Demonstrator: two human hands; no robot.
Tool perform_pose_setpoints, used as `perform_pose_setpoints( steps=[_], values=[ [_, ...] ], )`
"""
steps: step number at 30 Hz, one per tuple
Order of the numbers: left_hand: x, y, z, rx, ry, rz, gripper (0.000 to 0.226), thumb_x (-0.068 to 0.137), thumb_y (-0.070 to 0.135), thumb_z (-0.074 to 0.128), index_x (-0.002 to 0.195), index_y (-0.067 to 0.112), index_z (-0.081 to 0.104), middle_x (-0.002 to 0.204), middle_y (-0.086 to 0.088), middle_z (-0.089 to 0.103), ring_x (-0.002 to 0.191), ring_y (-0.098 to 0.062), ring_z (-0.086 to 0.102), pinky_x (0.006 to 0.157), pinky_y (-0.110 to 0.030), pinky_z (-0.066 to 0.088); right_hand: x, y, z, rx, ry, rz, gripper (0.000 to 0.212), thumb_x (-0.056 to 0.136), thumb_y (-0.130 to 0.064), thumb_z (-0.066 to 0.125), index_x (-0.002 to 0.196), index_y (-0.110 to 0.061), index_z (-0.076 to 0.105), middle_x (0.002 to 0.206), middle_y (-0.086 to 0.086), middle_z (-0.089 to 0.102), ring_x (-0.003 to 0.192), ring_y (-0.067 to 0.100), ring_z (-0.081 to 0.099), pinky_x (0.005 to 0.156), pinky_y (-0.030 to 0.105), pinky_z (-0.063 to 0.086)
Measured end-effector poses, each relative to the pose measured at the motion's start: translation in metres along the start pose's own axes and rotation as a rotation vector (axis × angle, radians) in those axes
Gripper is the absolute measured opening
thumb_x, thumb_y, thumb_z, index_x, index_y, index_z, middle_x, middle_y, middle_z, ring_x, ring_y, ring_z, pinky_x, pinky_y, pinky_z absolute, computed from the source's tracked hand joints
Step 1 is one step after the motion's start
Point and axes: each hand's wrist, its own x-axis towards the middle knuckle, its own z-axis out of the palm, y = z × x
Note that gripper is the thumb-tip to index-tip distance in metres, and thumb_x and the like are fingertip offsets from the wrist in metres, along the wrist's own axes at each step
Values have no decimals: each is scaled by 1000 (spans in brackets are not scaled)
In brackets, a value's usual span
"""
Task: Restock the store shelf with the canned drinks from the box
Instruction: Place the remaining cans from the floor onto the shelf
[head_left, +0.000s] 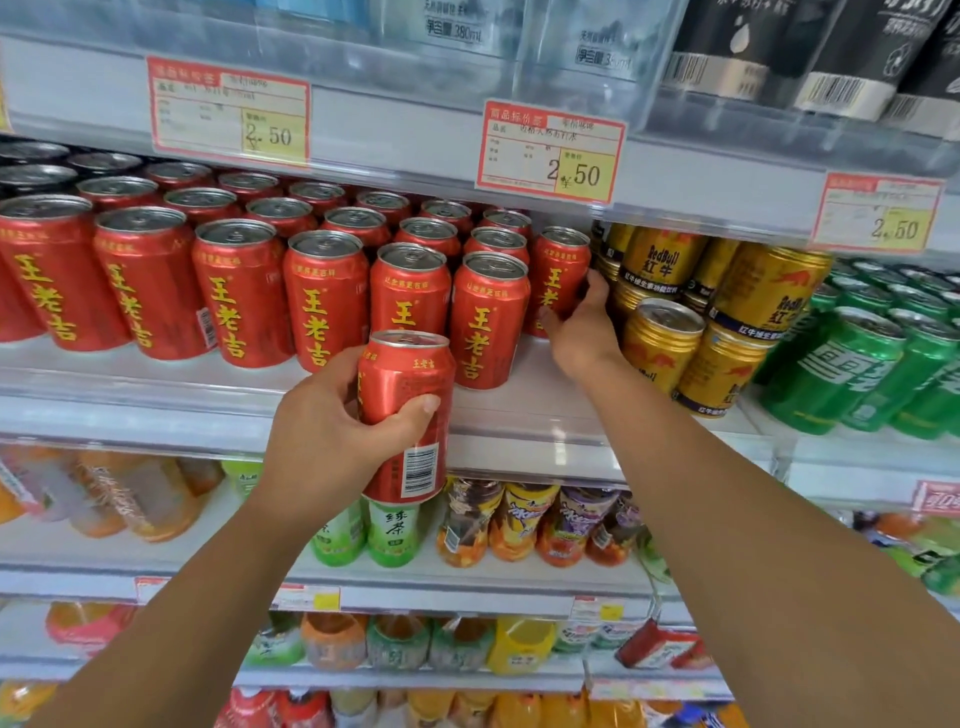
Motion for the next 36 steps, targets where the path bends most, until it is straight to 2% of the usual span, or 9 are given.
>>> perform_pose_setpoints(
  steps=[3,7,14,19,24,30,32,34,36],
  values=[
    [1,-2,0,-6,14,3,46,55,63,64,95,41,62,86,23,70,78,3,67,67,-19,50,8,2,3,55,27,12,69,97,-16,52,152,-25,9,143,5,47,128,25,46,99,32,35],
    [1,-3,0,5,23,11,44,56,63,65,94,42,63,87,21,70,80,1,68,71,-25,52,16,3,9,78,46,38,71,97,-15,51,152,-29,8,143,5,47,128,27,47,104,40,36],
    [0,0,1,1,16,-14,51,55,63,65,99,38,63,88,24,69,81,2,67,66,-15,49,25,2,13,158,67,62,73,96,-10,53,153,-32,11,146,4,45,131,27,45,105,41,37],
    [0,-1,1,6,11,-28,55,56,63,66,103,36,64,89,21,70,82,0,68,71,-23,52,26,2,11,98,53,78,73,97,-16,51,153,-32,7,147,4,44,131,29,45,106,42,38],
    [0,3,-1,26,-4,-45,54,56,64,66,103,38,63,89,23,70,83,2,67,72,-23,53,24,-3,15,40,108,80,72,96,-26,51,154,-30,8,149,7,41,134,33,43,109,51,36],
    [1,8,-1,40,-12,-69,54,56,64,67,103,36,65,88,19,72,82,0,68,73,-24,52,20,-6,14,-7,70,149,73,99,-31,48,154,-20,2,156,11,29,139,34,35,112,47,32],
    [1,10,-2,33,-34,-80,54,56,63,69,103,37,64,88,20,71,82,-1,69,73,-24,53,12,-9,12,-14,52,173,71,98,-34,48,153,-12,8,153,15,32,136,36,38,109,44,35],
    [-1,14,-3,5,-53,-83,54,58,56,76,106,35,65,90,19,72,83,0,69,72,-21,54,-1,-12,6,-3,23,160,62,98,-32,49,148,-8,22,145,16,44,127,36,48,98,38,40],
    [-4,22,-3,-27,-50,-68,50,67,39,83,112,29,64,88,16,72,84,6,67,66,-9,50,-21,-15,-6,-9,-35,91,53,99,-31,48,145,-11,32,141,12,50,124,31,51,94,33,40]
  ],
)
